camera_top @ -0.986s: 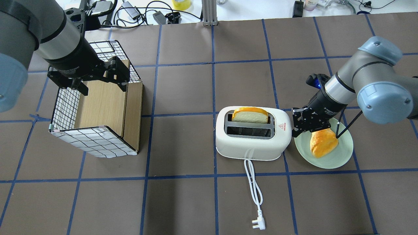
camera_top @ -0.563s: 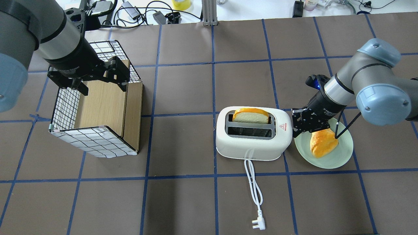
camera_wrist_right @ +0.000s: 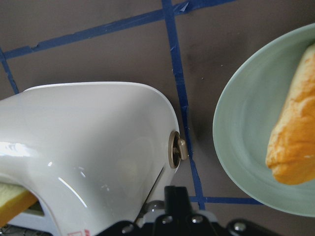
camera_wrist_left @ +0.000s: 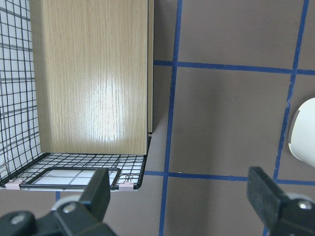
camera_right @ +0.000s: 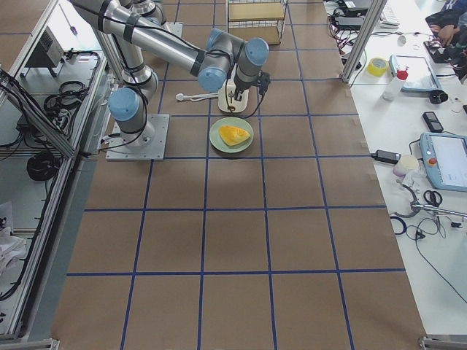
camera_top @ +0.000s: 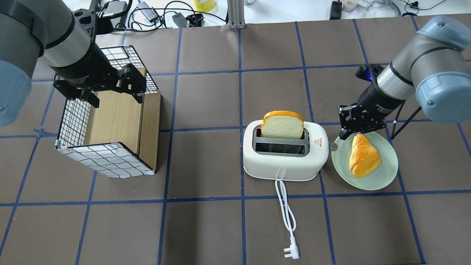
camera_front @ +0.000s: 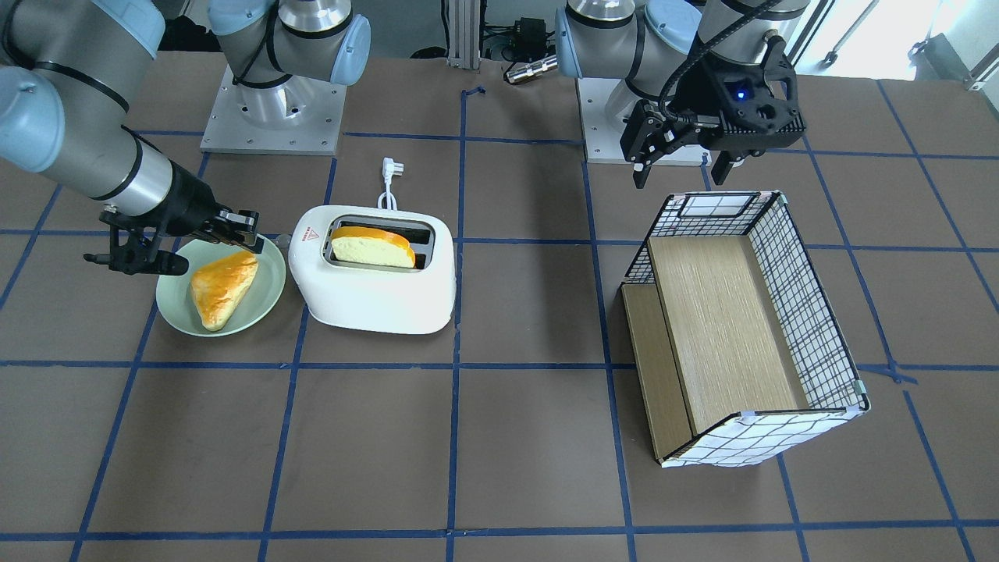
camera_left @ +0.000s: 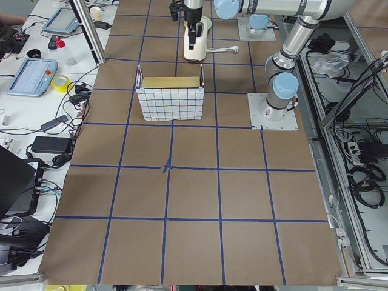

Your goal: Press toaster with right arm

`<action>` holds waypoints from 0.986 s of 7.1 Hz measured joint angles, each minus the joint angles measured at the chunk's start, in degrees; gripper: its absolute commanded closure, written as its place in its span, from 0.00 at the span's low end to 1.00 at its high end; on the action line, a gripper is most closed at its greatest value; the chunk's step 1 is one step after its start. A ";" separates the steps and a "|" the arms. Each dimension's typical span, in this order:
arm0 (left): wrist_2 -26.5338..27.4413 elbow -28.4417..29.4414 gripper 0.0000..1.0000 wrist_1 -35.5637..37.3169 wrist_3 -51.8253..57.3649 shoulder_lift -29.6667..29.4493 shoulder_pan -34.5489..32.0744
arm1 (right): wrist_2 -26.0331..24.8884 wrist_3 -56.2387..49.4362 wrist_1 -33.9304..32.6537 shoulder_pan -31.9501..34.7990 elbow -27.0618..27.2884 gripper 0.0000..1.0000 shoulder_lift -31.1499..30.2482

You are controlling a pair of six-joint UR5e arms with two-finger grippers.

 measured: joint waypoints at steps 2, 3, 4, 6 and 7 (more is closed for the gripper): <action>-0.02 0.00 0.00 0.00 0.00 0.00 0.00 | -1.73 0.51 9.68 0.64 -9.67 1.00 -0.53; -0.04 0.00 0.00 0.00 0.00 0.00 0.00 | -3.74 1.13 13.45 1.82 -14.43 1.00 -0.47; -0.04 0.00 0.00 0.00 0.00 0.00 0.00 | -6.88 2.77 15.74 4.26 -18.39 1.00 -0.38; -0.04 0.00 0.00 0.00 0.00 0.00 0.00 | -11.44 8.87 16.82 10.45 -22.14 0.81 -0.19; -0.05 0.00 0.00 0.00 0.00 0.00 0.00 | -13.13 10.41 16.38 12.32 -22.82 0.58 -0.14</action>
